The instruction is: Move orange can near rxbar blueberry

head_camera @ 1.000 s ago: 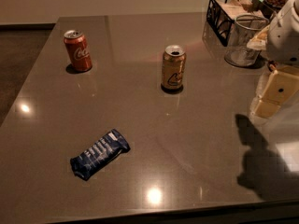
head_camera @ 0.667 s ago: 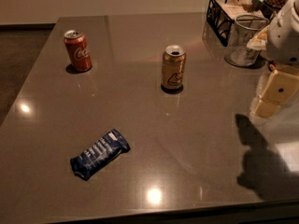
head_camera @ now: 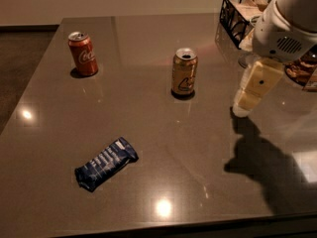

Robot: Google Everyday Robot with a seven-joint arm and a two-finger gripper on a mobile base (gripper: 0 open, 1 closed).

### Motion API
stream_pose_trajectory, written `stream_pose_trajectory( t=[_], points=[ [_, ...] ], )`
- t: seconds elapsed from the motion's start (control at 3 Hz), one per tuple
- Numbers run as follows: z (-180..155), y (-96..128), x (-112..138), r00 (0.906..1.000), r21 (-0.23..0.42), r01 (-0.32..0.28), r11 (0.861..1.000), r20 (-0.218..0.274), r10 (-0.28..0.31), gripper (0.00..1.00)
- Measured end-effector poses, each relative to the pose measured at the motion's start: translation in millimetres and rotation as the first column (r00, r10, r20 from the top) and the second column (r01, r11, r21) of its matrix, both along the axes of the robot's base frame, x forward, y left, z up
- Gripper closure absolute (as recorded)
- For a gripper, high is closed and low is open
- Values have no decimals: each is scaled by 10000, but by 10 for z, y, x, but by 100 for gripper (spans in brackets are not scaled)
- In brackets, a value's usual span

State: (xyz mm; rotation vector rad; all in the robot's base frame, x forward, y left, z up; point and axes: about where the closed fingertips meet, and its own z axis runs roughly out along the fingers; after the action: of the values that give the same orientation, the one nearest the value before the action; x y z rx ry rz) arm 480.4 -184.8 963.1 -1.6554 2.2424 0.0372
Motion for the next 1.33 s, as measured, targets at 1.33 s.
stream_pose_trajectory(
  t=[1.33],
  points=[
    [-330, 484, 1246, 9689, 2999, 2289, 9261, 220, -2466, 0]
  ],
)
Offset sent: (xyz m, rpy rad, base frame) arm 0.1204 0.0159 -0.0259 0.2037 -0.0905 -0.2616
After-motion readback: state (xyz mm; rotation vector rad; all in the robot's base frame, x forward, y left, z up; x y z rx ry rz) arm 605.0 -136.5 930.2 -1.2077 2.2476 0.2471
